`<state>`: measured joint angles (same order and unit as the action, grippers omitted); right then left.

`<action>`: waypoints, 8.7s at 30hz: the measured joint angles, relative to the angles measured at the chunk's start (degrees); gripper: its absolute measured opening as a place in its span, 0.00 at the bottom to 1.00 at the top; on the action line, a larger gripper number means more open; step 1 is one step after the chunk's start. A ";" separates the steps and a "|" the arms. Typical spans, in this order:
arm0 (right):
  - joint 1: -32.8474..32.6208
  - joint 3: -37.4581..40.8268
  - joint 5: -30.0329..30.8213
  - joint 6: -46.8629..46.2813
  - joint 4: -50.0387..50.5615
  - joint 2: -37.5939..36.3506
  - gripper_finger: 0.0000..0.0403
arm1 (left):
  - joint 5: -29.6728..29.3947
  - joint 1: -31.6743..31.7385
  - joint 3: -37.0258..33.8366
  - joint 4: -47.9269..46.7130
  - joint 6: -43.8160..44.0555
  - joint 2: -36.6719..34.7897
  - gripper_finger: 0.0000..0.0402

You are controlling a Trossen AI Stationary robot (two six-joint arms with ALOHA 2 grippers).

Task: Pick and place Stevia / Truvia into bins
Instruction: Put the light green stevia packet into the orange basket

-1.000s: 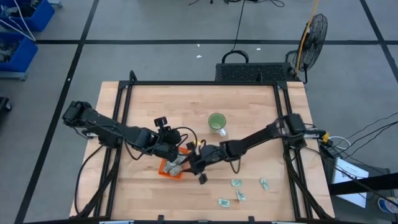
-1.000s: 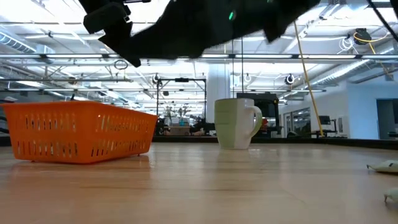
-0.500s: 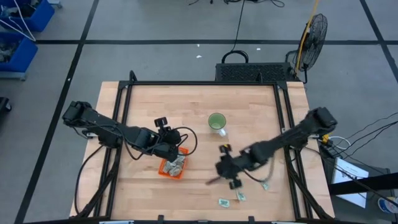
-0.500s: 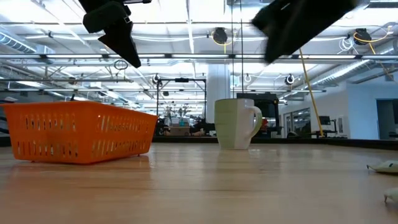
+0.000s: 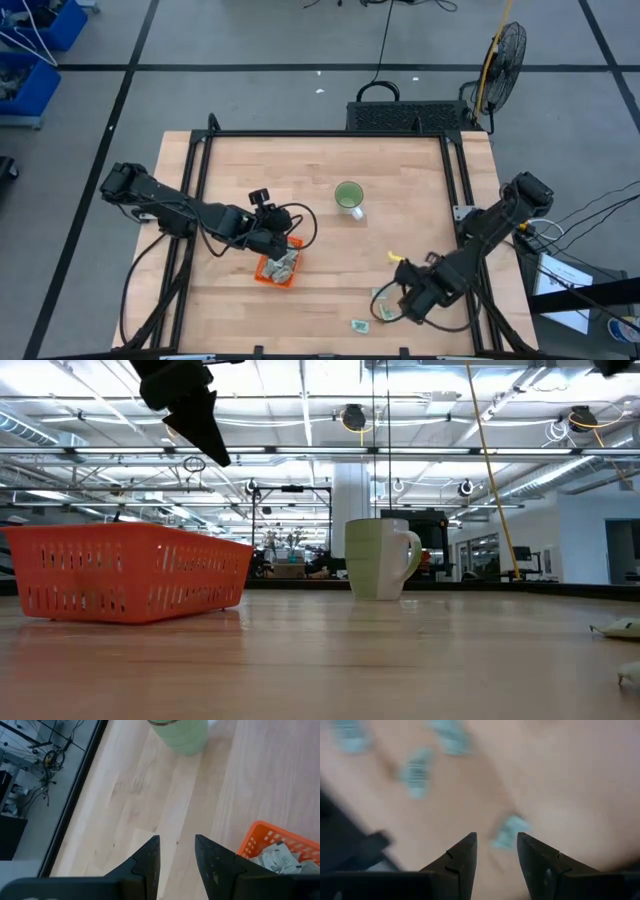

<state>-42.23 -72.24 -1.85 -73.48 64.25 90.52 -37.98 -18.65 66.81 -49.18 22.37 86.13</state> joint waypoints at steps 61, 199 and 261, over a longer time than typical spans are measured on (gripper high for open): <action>5.55 26.99 -8.27 14.82 -36.65 -2.83 0.00 | -0.07 0.00 0.00 -0.09 -0.71 0.00 0.32; 25.83 32.18 16.33 84.73 -121.76 6.07 0.01 | -5.65 5.75 0.02 10.15 -4.71 -0.02 0.32; 4.12 5.16 -1.19 9.07 -33.16 7.82 0.22 | -3.56 7.08 0.02 7.06 -1.69 -0.02 0.32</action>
<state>-38.11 -67.09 -3.04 -64.42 31.09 98.35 -41.54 -11.57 66.83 -42.12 20.69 86.11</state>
